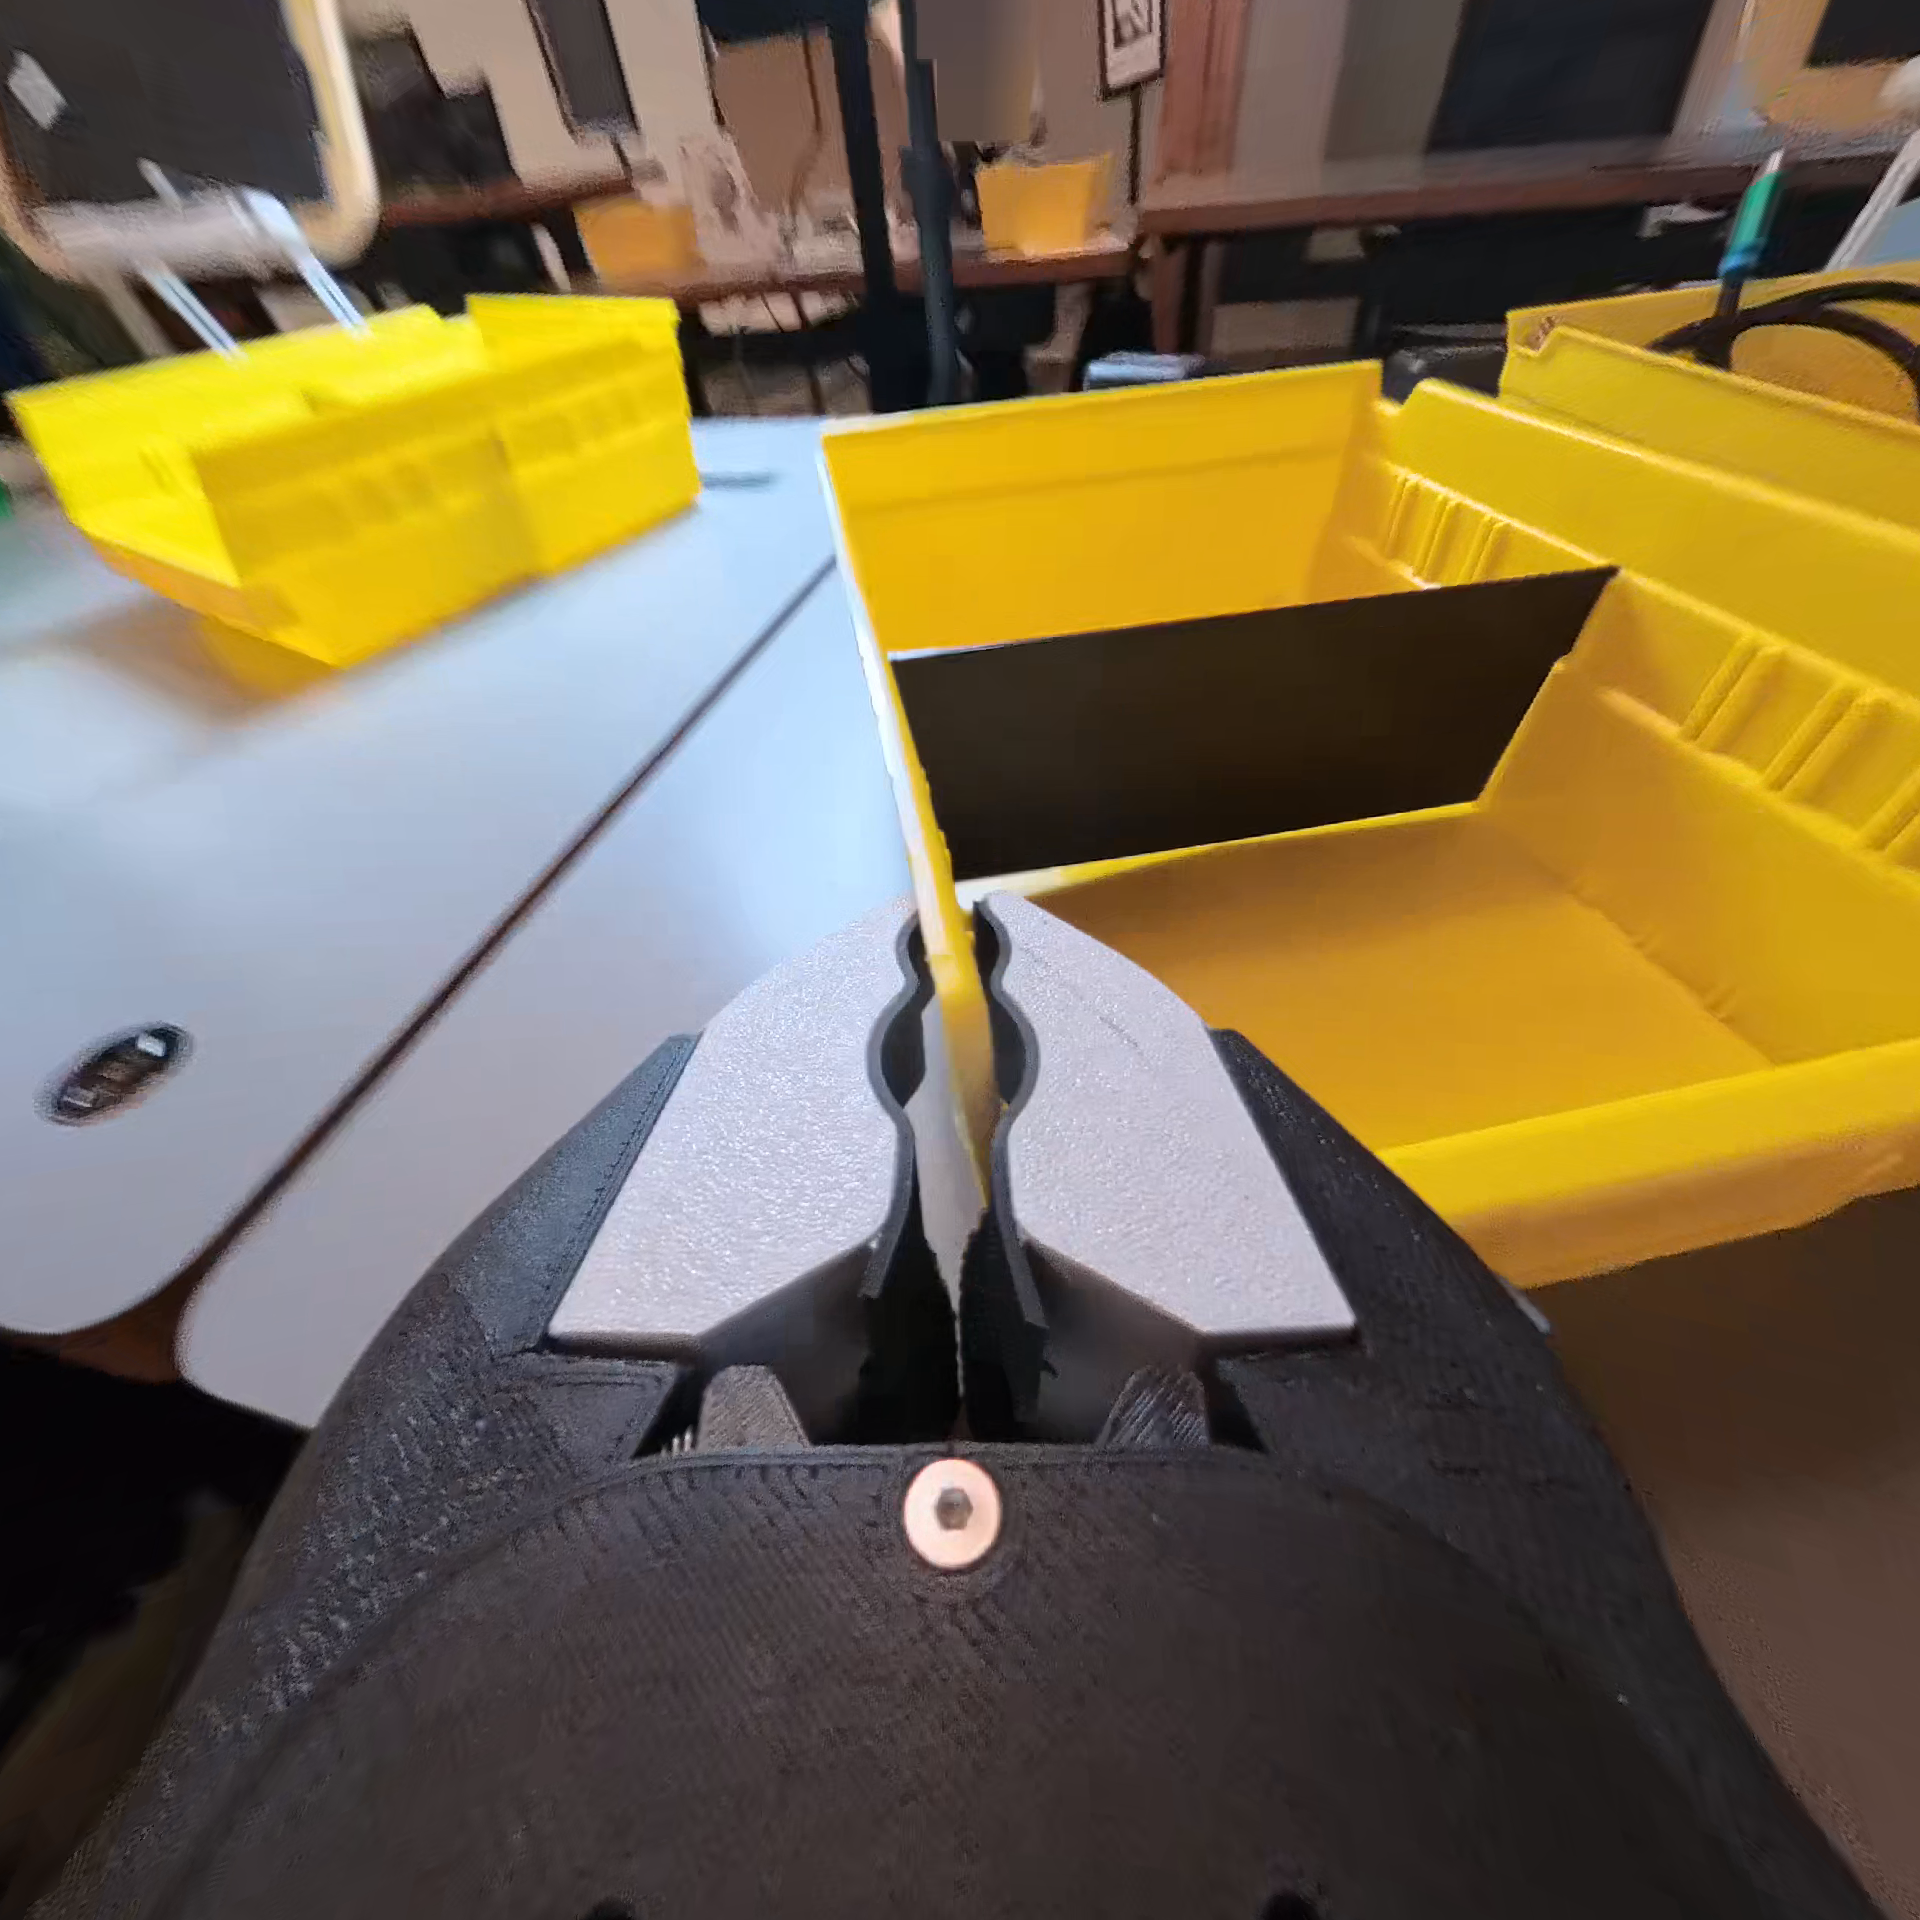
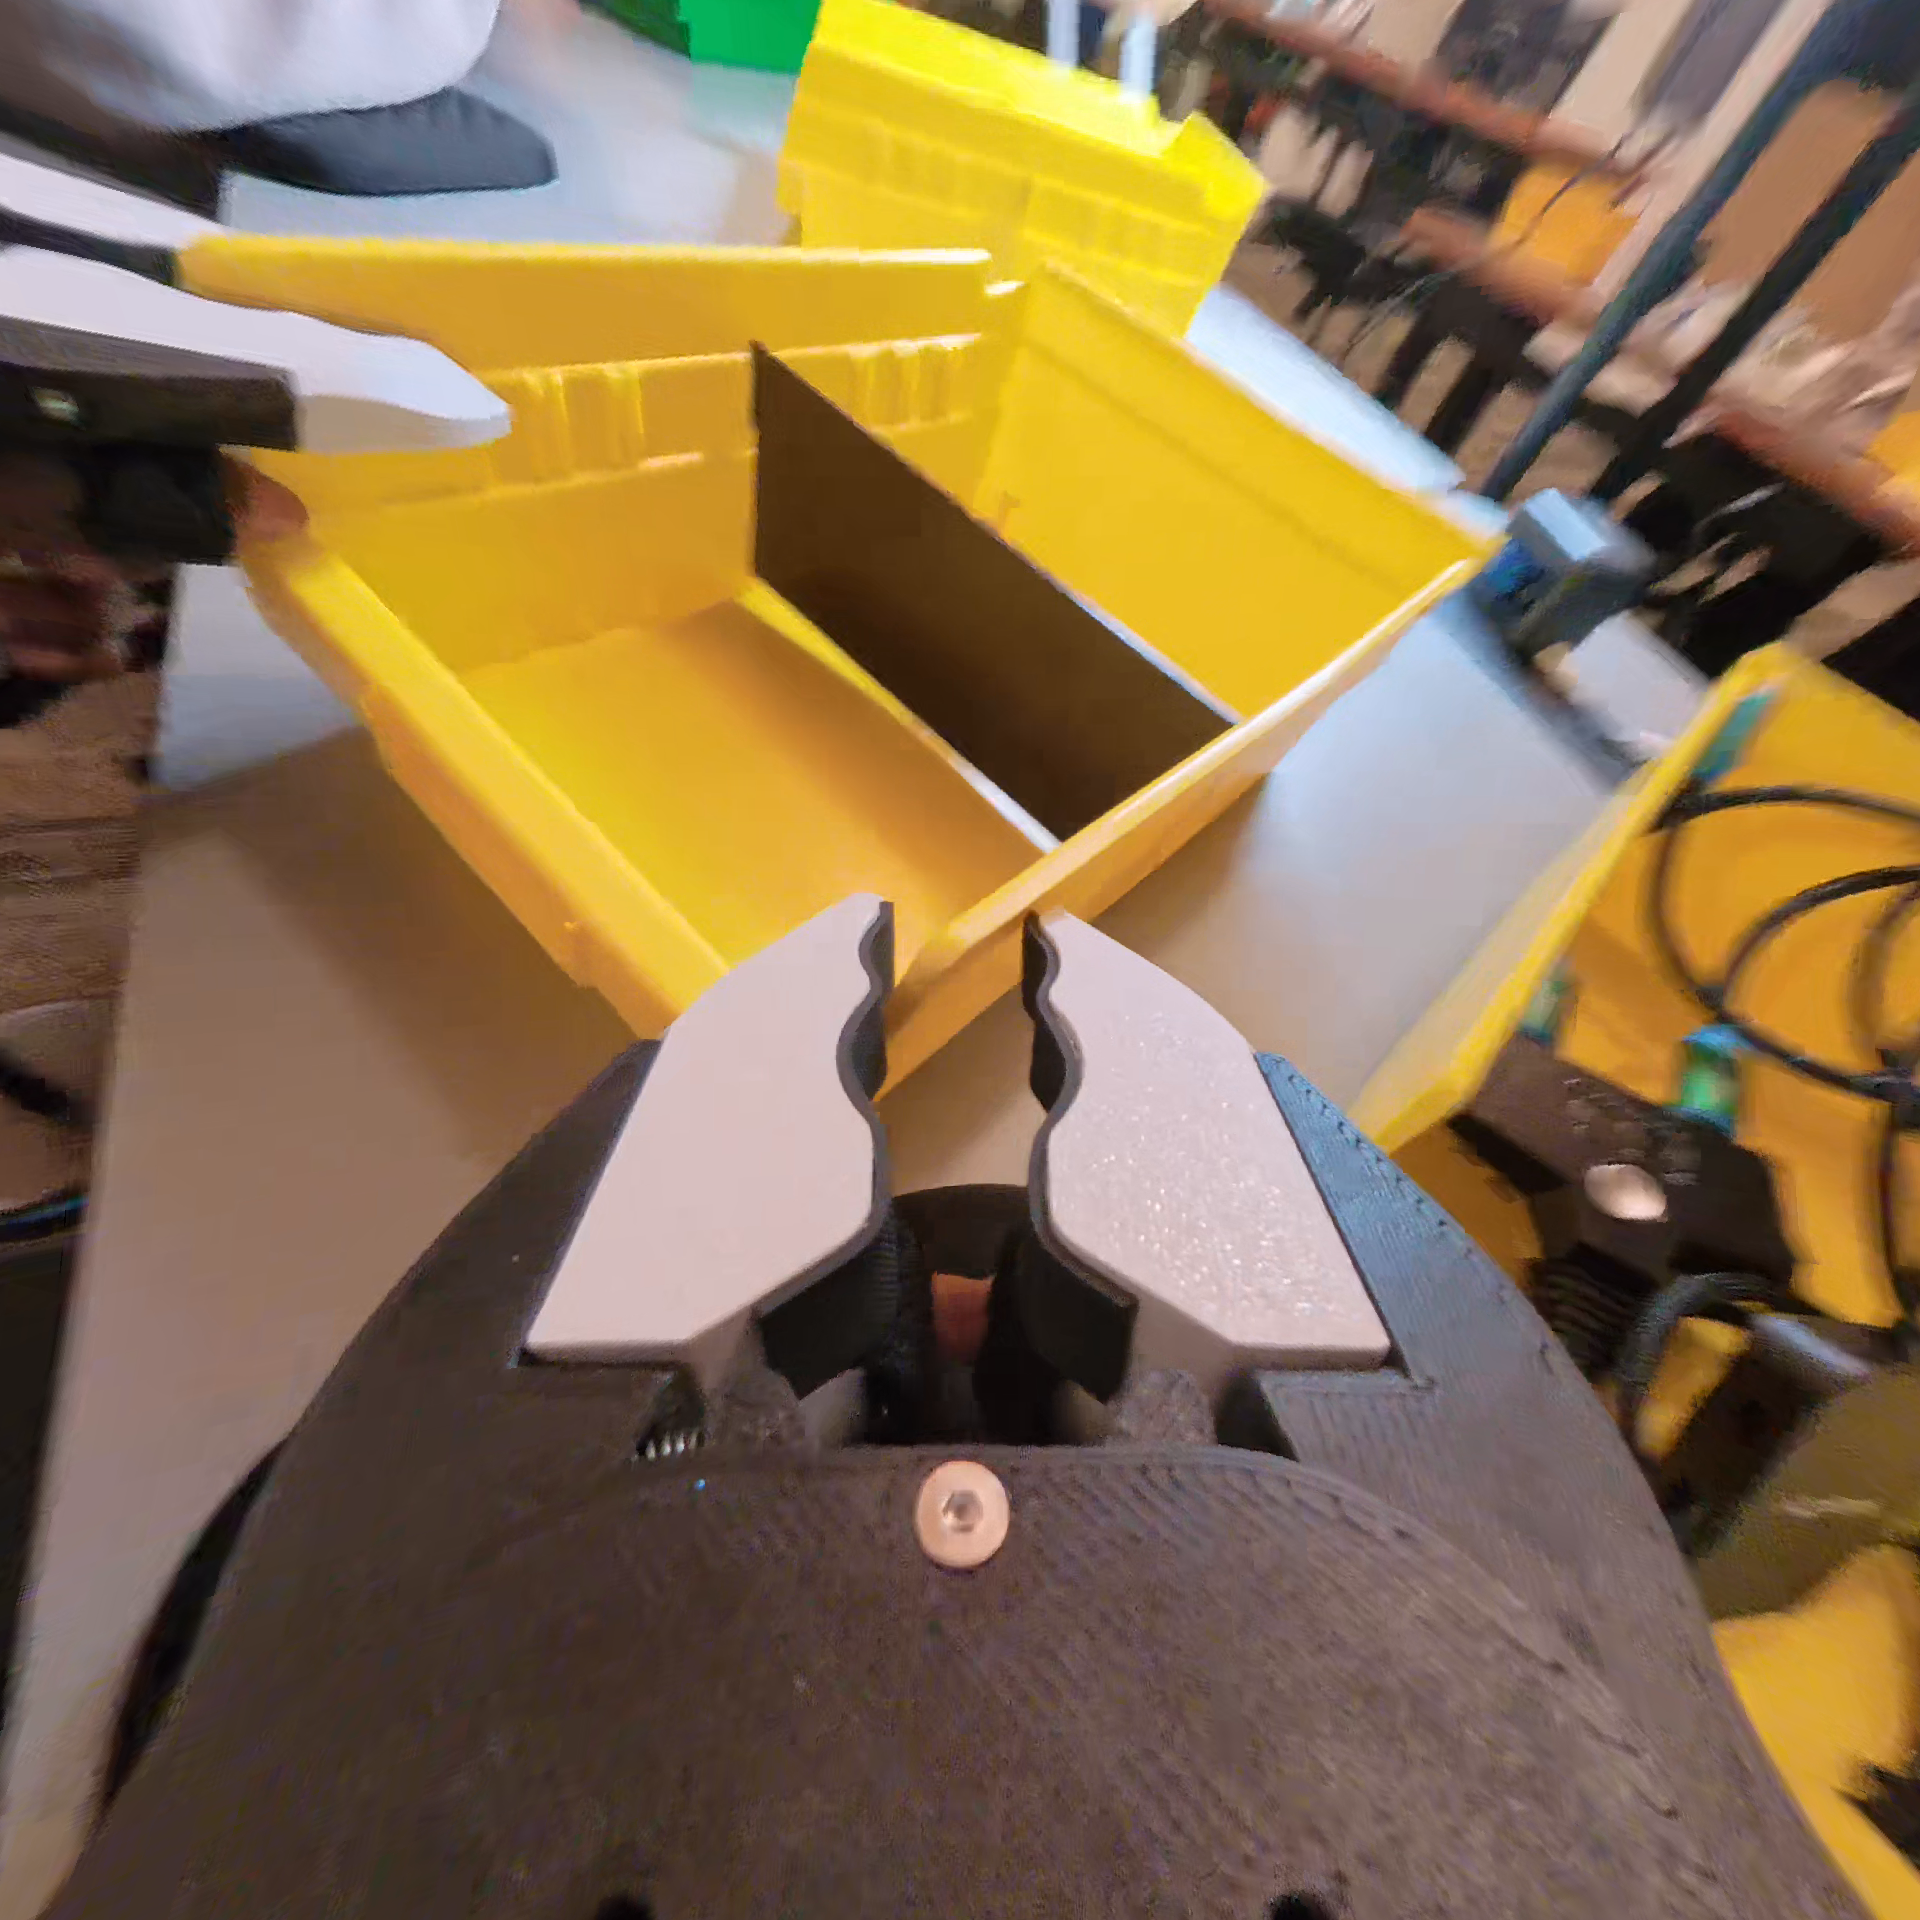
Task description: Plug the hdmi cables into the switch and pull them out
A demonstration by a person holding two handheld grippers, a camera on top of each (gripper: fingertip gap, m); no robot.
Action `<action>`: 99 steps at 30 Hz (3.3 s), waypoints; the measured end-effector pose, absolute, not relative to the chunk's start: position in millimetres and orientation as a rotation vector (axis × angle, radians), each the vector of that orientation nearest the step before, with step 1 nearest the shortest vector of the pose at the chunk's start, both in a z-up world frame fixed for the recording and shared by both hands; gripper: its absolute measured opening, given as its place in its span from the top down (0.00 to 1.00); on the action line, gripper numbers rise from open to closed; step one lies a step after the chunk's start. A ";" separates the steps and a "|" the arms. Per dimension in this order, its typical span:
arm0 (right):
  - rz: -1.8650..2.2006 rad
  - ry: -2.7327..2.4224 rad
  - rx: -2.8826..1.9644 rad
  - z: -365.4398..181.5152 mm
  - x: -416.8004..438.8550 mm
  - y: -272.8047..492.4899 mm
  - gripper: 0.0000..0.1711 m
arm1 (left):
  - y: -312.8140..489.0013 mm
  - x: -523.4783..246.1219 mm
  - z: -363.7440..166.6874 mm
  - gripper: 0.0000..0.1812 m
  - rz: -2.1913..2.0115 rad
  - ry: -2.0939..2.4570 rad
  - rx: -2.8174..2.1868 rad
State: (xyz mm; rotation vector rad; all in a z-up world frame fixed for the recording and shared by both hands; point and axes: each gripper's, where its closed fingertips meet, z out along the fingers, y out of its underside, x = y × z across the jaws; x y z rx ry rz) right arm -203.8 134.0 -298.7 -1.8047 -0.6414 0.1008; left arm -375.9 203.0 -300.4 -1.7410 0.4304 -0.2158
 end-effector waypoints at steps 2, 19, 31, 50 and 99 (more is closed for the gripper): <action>-0.034 -0.676 -1.706 -284.4 -195.9 132.6 0.89 | 193.7 -371.3 -281.3 0.97 -0.199 0.370 -1.663; -0.594 -0.275 -1.260 -157.5 27.9 -26.8 0.91 | 93.4 -106.4 -137.2 0.95 -0.699 0.573 -1.030; -0.739 0.110 -1.571 -242.2 193.6 -129.4 0.92 | 33.1 106.6 -228.8 0.94 -0.937 0.932 -1.230; -0.804 0.069 -1.810 -271.3 234.8 -150.2 0.82 | 9.2 89.4 -264.7 0.64 -0.812 1.484 -1.254; -0.840 -0.604 -2.660 -356.4 245.2 -232.2 0.74 | 178.7 -310.8 -361.7 0.76 0.092 1.880 -1.431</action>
